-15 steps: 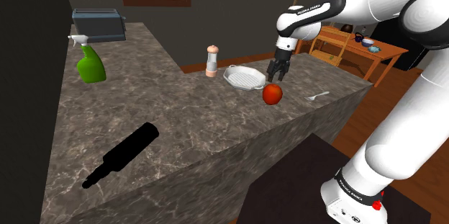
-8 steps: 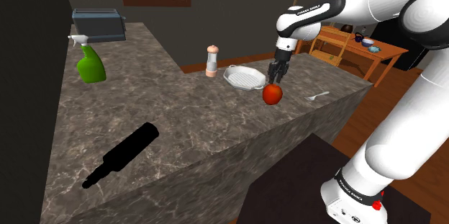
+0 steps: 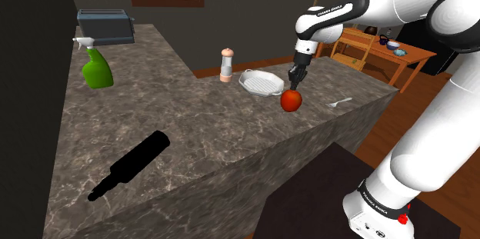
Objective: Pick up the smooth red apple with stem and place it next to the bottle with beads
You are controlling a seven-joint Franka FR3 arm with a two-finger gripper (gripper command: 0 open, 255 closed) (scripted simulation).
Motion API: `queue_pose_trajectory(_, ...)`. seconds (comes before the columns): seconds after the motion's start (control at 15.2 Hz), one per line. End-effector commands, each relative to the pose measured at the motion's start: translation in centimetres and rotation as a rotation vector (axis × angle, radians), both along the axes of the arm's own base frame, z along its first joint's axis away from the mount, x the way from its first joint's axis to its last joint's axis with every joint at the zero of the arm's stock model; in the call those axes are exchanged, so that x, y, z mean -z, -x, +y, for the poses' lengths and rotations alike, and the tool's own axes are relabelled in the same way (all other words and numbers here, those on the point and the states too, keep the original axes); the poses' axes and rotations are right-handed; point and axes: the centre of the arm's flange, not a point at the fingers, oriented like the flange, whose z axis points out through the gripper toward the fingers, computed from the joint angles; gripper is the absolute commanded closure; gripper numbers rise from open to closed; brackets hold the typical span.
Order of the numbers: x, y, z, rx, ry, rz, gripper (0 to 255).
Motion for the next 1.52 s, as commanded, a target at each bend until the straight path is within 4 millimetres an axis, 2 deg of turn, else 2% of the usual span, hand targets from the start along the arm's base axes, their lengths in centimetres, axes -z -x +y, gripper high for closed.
queue_pose_trajectory(0.0,0.0,0.0,0.0,0.000,0.000,0.001,255)
queue_pose_trajectory(1.45,-11.6,0.0,0.0,0.000,0.000,0.001,255)
